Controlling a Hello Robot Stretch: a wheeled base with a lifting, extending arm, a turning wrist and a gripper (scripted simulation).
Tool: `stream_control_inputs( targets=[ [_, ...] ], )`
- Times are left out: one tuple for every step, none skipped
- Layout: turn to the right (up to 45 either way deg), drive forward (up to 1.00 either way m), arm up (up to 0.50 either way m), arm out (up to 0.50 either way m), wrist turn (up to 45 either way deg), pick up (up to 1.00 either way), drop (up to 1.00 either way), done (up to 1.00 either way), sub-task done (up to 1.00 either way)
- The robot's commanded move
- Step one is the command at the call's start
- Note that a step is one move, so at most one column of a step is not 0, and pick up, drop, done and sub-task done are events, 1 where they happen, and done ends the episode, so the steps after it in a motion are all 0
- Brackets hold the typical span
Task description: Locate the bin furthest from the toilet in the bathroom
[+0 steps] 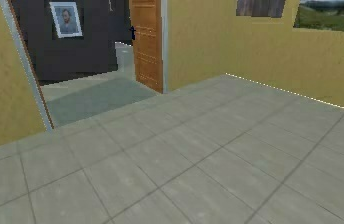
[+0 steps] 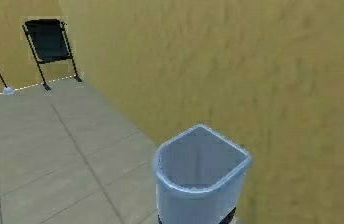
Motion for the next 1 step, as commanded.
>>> stream_control_inputs(
  targets=[
    [0.0,0.10,0.00,0.00,0.0,0.00,0.00,0.00,0.00]
  ],
)
